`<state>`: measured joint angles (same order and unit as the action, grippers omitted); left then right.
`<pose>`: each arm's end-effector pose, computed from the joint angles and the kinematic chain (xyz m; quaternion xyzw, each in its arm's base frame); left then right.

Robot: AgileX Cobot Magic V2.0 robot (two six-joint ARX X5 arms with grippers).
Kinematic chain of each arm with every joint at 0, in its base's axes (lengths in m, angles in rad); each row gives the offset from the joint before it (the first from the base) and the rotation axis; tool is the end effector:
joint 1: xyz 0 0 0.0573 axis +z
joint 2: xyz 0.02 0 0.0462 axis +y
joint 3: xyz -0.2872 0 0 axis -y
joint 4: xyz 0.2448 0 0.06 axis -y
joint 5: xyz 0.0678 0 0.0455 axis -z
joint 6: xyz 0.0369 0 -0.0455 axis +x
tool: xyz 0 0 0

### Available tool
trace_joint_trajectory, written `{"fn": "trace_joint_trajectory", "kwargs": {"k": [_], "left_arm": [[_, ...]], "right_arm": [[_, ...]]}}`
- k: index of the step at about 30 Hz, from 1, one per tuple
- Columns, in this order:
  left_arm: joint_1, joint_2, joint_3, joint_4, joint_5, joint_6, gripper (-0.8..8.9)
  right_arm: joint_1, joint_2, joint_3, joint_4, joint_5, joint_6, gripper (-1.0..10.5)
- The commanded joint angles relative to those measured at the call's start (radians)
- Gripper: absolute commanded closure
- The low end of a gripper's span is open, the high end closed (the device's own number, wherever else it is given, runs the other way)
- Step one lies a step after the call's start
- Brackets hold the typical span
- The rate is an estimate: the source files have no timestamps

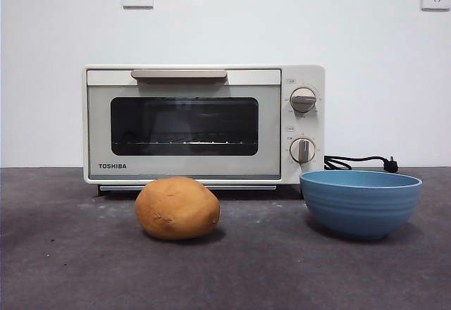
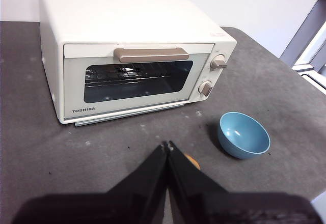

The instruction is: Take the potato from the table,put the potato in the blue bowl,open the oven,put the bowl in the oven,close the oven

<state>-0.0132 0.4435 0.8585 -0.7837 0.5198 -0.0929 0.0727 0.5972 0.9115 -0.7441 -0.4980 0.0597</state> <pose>0.0533 -0.0190 0.3444 -0.0899 0.1893 -0.2504 0.9452 0.0864 0.0240 0.3560 0.0730 0.2166 0.2687 0.9357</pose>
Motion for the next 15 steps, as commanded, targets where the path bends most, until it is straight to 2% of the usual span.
{"fn": "trace_joint_trajectory", "kwargs": {"k": [1,3,6,15], "left_arm": [[0.002,-0.001,0.0,0.004,0.006,0.016,8.21],[0.002,-0.001,0.0,0.004,0.007,0.016,8.21],[0.002,-0.001,0.0,0.004,0.007,0.016,8.21],[0.002,-0.001,0.0,0.004,0.007,0.016,8.21]], "right_arm": [[0.003,-0.002,0.0,0.002,-0.001,0.0,3.5],[0.003,-0.002,0.0,0.002,-0.008,0.002,3.2],[0.004,-0.001,0.0,0.003,-0.075,0.003,3.2],[0.068,0.048,0.0,0.01,-0.08,0.003,3.2]]}}
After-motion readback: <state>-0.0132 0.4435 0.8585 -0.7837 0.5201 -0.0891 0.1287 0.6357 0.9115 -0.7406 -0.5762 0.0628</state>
